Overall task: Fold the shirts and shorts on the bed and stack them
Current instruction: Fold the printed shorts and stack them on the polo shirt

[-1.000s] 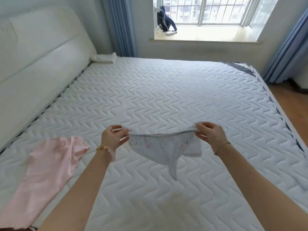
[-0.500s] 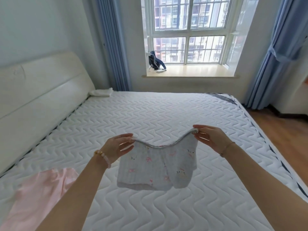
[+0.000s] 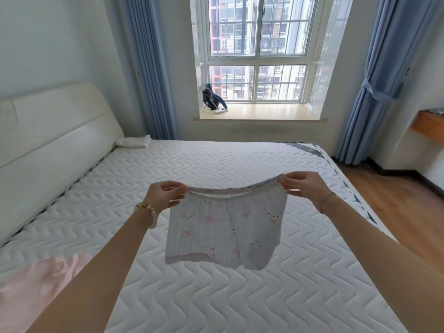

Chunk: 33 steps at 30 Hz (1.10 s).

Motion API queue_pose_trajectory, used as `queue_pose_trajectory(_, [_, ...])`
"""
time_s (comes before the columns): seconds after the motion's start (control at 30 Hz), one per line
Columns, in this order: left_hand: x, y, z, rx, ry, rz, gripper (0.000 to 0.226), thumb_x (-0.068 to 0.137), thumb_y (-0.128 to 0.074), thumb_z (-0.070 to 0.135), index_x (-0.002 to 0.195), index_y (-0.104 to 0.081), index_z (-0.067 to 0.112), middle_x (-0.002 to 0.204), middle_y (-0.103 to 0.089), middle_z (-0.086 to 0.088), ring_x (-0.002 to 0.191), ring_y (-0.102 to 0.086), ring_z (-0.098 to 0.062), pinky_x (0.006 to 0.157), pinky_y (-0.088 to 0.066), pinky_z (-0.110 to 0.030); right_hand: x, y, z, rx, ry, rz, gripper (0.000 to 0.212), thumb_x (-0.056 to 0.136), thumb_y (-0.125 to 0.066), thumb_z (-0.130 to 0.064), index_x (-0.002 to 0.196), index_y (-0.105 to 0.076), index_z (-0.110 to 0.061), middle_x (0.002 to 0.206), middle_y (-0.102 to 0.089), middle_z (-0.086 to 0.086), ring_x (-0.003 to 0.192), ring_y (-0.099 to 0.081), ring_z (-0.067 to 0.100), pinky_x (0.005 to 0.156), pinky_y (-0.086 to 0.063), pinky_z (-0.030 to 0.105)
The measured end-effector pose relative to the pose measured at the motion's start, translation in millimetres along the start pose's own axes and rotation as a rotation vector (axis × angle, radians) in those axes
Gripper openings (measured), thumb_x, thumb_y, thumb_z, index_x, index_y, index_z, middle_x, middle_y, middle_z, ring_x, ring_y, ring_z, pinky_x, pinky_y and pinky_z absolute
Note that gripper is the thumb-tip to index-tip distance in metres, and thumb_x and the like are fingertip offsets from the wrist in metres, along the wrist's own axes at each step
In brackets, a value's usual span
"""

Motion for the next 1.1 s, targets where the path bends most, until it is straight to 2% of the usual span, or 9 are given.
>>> queue_pose_trajectory(0.1, [-3, -2, 3, 0.044, -0.056, 0.018, 0.004, 0.08, -0.071, 0.015, 0.081, -0.069, 0.011, 0.064, -0.071, 0.005, 0.066, -0.066, -0.008, 0.063, -0.055, -0.021, -7, 6, -2, 0.016, 0.009, 0.025, 0.022, 0.081, -0.07, -0.009, 0.1, -0.069, 0.003, 0.089, -0.068, 0.014, 0.078, -0.064, 0.021, 0.072, -0.058, 0.023])
queue_pose_trajectory(0.23, [-20, -5, -3, 0.11, -0.102, 0.003, 0.006, 0.08, -0.071, 0.014, 0.082, -0.071, 0.008, 0.07, -0.07, -0.002, 0.056, -0.063, -0.001, 0.055, -0.054, -0.017, -28, 12, 3, -0.003, 0.015, 0.061, 0.02, 0.081, -0.07, -0.01, 0.098, -0.07, 0.002, 0.085, -0.068, 0.012, 0.074, -0.064, 0.018, 0.067, -0.058, 0.019])
queue_pose_trajectory(0.4, [-52, -5, -36, 0.169, -0.055, -0.103, 0.006, 0.081, -0.068, 0.004, 0.079, -0.07, 0.009, 0.065, -0.069, -0.002, 0.057, -0.064, -0.006, 0.05, -0.054, -0.019, -72, 11, 36, -0.138, -0.054, 0.085, 0.011, 0.082, -0.071, -0.018, 0.089, -0.07, -0.01, 0.076, -0.065, 0.001, 0.069, -0.057, 0.008, 0.055, -0.051, 0.01])
queue_pose_trajectory(0.57, [-83, 1, -79, 0.22, -0.065, -0.104, 0.028, 0.08, -0.07, 0.008, 0.065, -0.073, 0.03, 0.069, -0.061, -0.007, 0.055, -0.058, -0.005, 0.048, -0.054, -0.02, -118, 6, 87, -0.199, -0.135, 0.1, 0.012, 0.079, -0.073, -0.019, 0.087, -0.071, -0.011, 0.077, -0.065, 0.004, 0.07, -0.057, 0.008, 0.052, -0.049, 0.01])
queue_pose_trajectory(0.63, [-89, 5, -90, 0.298, -0.127, -0.092, 0.033, 0.078, -0.073, 0.012, 0.061, -0.071, 0.041, 0.074, -0.061, -0.004, 0.056, -0.056, 0.001, 0.051, -0.053, -0.019, -131, 4, 101, -0.217, -0.139, 0.092, 0.011, 0.078, -0.074, -0.017, 0.086, -0.071, -0.01, 0.077, -0.065, 0.005, 0.069, -0.056, 0.01, 0.053, -0.048, 0.011])
queue_pose_trajectory(0.77, [-90, 6, -104, 0.329, -0.158, -0.079, 0.019, 0.077, -0.074, 0.014, 0.073, -0.067, 0.031, 0.086, -0.061, 0.003, 0.068, -0.057, 0.007, 0.071, -0.046, -0.02, -138, -3, 118, -0.256, -0.141, 0.082, 0.01, 0.077, -0.076, -0.018, 0.083, -0.072, -0.011, 0.076, -0.067, 0.002, 0.065, -0.059, 0.002, 0.06, -0.047, 0.011])
queue_pose_trajectory(0.93, [-70, -6, -145, 0.299, 0.01, -0.141, 0.003, 0.081, -0.07, 0.017, 0.08, -0.069, 0.019, 0.082, -0.068, -0.001, 0.073, -0.063, 0.001, 0.072, -0.048, -0.02, -120, -21, 157, -0.207, -0.22, 0.036, 0.008, 0.079, -0.073, -0.015, 0.084, -0.072, -0.008, 0.073, -0.067, -0.001, 0.064, -0.059, -0.002, 0.059, -0.047, 0.007])
queue_pose_trajectory(1.03, [-46, -18, -183, 0.295, 0.143, -0.174, 0.006, 0.084, -0.067, 0.02, 0.084, -0.069, 0.014, 0.086, -0.068, -0.003, 0.081, -0.061, -0.014, 0.075, -0.051, -0.028, -93, -32, 198, -0.181, -0.303, 0.025, 0.008, 0.08, -0.072, -0.014, 0.085, -0.07, -0.007, 0.076, -0.066, 0.001, 0.072, -0.059, 0.01, 0.065, -0.052, 0.016])
queue_pose_trajectory(1.1, [-24, -27, -208, 0.287, 0.204, -0.163, 0.004, 0.085, -0.066, 0.018, 0.083, -0.067, 0.014, 0.082, -0.065, -0.001, 0.078, -0.058, -0.012, 0.068, -0.048, -0.023, -67, -38, 229, -0.188, -0.339, 0.041, 0.013, 0.079, -0.073, -0.016, 0.086, -0.071, -0.006, 0.077, -0.067, 0.002, 0.073, -0.059, 0.012, 0.07, -0.051, 0.024])
Point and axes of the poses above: each hand's wrist, its own x-axis towards the middle knuckle, its own y-axis out of the back of the hand, z = x × y, the point moved 4 cm from there along x, towards the middle knuckle
